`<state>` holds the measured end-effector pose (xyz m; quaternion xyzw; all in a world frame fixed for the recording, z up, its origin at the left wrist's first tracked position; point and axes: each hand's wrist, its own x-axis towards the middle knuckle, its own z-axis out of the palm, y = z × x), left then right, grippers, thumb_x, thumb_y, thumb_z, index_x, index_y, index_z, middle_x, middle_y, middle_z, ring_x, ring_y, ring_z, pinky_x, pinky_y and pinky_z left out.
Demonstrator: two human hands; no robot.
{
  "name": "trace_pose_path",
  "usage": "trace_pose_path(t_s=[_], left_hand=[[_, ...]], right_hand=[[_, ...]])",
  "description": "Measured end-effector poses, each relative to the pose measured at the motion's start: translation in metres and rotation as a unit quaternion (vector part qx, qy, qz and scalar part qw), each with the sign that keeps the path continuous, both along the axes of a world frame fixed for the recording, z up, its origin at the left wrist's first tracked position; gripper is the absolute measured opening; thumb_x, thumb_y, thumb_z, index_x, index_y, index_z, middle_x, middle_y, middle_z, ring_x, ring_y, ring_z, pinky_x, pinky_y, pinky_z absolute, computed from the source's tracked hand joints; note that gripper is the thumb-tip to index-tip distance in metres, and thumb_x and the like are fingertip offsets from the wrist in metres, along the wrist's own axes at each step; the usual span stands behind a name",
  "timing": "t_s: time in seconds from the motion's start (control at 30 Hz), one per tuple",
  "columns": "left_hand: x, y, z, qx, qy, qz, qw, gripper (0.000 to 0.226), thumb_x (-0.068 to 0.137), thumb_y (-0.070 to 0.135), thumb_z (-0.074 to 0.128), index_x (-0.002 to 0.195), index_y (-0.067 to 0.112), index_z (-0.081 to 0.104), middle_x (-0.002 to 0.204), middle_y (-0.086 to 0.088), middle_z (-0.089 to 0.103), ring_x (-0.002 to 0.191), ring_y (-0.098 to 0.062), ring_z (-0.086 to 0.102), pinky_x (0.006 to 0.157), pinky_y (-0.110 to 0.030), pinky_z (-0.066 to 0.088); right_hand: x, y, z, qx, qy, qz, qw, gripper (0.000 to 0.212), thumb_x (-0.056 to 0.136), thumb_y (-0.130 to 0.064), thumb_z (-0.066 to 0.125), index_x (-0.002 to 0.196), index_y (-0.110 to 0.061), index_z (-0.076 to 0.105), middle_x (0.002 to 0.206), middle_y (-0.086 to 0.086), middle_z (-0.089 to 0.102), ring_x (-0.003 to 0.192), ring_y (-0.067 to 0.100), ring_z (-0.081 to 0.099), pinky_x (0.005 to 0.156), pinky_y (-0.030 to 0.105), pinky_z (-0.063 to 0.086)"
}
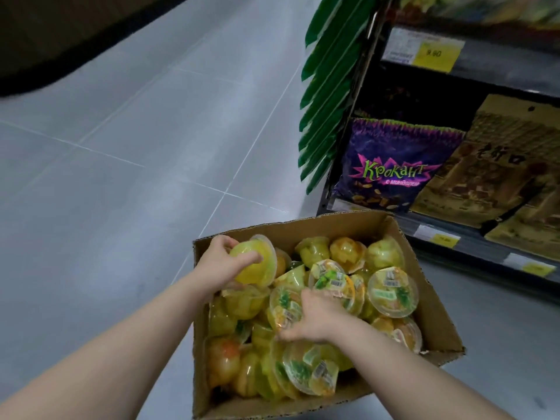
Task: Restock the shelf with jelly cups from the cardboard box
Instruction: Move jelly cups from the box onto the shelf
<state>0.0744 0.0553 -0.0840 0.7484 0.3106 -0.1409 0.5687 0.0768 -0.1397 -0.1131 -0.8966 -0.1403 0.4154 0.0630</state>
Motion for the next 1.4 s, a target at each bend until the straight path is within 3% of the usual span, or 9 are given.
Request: trace_pose_path(t_s=[0.1, 0.23, 0.47, 0.67, 0.8, 0.97, 1.03, 1.2, 1.4], left_hand=[[-0.01, 0.015, 0.004, -0.336, 0.055, 0.111, 0.934, 0.061, 0.076, 0.024, 0.073, 0.13, 0.013, 0.048, 0.129, -0.014, 0.054, 0.103, -0.029, 0.063, 0.069, -0.039, 0.06], [-0.013, 0.023, 0.007, -0.483, 0.023, 0.145, 0.863, 0.1, 0.036, 0.026, 0.094, 0.127, 0.008, 0.056, 0.119, -0.018, 0.061, 0.1, -0.032, 0.065, 0.064, -0.037, 0.059], [0.002, -0.004, 0.022, -0.33, -0.049, 0.108, 0.937, 0.083, 0.059, 0.038, 0.085, 0.129, 0.012, 0.048, 0.111, -0.013, 0.064, 0.093, -0.025, 0.069, 0.072, -0.039, 0.057], [0.019, -0.037, 0.096, -0.462, -0.078, 0.211, 0.858, 0.059, 0.05, 0.039, 0.087, 0.098, 0.015, 0.062, 0.092, -0.007, 0.071, 0.086, -0.02, 0.067, 0.087, -0.037, 0.052], [0.037, -0.033, 0.205, -0.455, -0.081, 0.156, 0.873, 0.1, 0.009, 0.04, 0.097, 0.098, 0.015, 0.06, 0.081, -0.002, 0.073, 0.081, -0.017, 0.07, 0.085, -0.035, 0.056], [0.045, -0.048, 0.381, -0.382, -0.115, 0.047, 0.916, 0.075, 0.049, 0.035, 0.088, 0.111, 0.013, 0.051, 0.098, -0.005, 0.064, 0.076, -0.014, 0.072, 0.065, -0.027, 0.058], [0.052, -0.056, 0.456, -0.342, -0.138, 0.004, 0.93, 0.091, 0.043, 0.042, 0.091, 0.117, 0.01, 0.047, 0.101, -0.007, 0.061, 0.078, -0.016, 0.069, 0.063, -0.026, 0.055], [0.067, -0.078, 0.631, -0.228, -0.237, -0.061, 0.943, 0.075, 0.045, 0.037, 0.081, 0.109, 0.016, 0.048, 0.098, -0.003, 0.056, 0.08, -0.014, 0.059, 0.07, -0.028, 0.046], [0.06, -0.101, 0.779, -0.13, -0.33, -0.155, 0.922, 0.119, 0.047, 0.03, 0.093, 0.147, 0.028, 0.028, 0.125, -0.006, 0.056, 0.108, -0.02, 0.061, 0.098, -0.038, 0.047]], right_hand=[[0.0, 0.009, -0.003, -0.023, -0.026, 0.004, 0.999, 0.102, 0.07, -0.065, 0.068, 0.145, -0.008, 0.027, 0.148, 0.011, 0.034, 0.137, 0.03, 0.03, 0.113, 0.037, 0.027], [0.0, 0.009, -0.005, 0.005, -0.036, -0.066, 0.997, 0.103, 0.068, -0.057, 0.07, 0.146, -0.009, 0.025, 0.147, 0.009, 0.033, 0.137, 0.028, 0.029, 0.112, 0.036, 0.03], [0.021, 0.0, 0.011, 0.124, -0.05, -0.288, 0.948, 0.095, 0.057, -0.051, 0.076, 0.135, -0.011, 0.038, 0.125, 0.003, 0.052, 0.11, 0.021, 0.054, 0.085, 0.03, 0.048], [0.031, -0.017, 0.088, 0.225, -0.086, -0.493, 0.836, 0.077, 0.064, -0.046, 0.08, 0.125, -0.011, 0.049, 0.118, 0.006, 0.058, 0.102, 0.022, 0.057, 0.08, 0.029, 0.046], [0.038, -0.045, 0.207, 0.253, -0.141, -0.5, 0.816, 0.056, 0.063, -0.04, 0.083, 0.102, -0.014, 0.053, 0.102, 0.001, 0.06, 0.09, 0.017, 0.058, 0.071, 0.027, 0.044], [0.042, -0.066, 0.392, 0.248, -0.207, -0.462, 0.826, 0.077, 0.065, -0.049, 0.081, 0.123, -0.013, 0.044, 0.111, -0.001, 0.045, 0.095, 0.013, 0.046, 0.076, 0.025, 0.036], [0.043, -0.074, 0.466, 0.258, -0.224, -0.447, 0.827, 0.085, 0.064, -0.054, 0.081, 0.128, -0.013, 0.042, 0.116, 0.0, 0.046, 0.103, 0.015, 0.048, 0.081, 0.027, 0.04], [0.041, -0.093, 0.641, 0.284, -0.284, -0.432, 0.807, 0.099, 0.063, -0.055, 0.082, 0.14, -0.013, 0.036, 0.135, 0.005, 0.045, 0.121, 0.022, 0.047, 0.095, 0.032, 0.04], [0.027, -0.129, 0.787, 0.337, -0.376, -0.386, 0.772, 0.109, 0.065, -0.05, 0.083, 0.15, -0.017, 0.024, 0.149, 0.004, 0.036, 0.132, 0.023, 0.039, 0.103, 0.034, 0.037]])
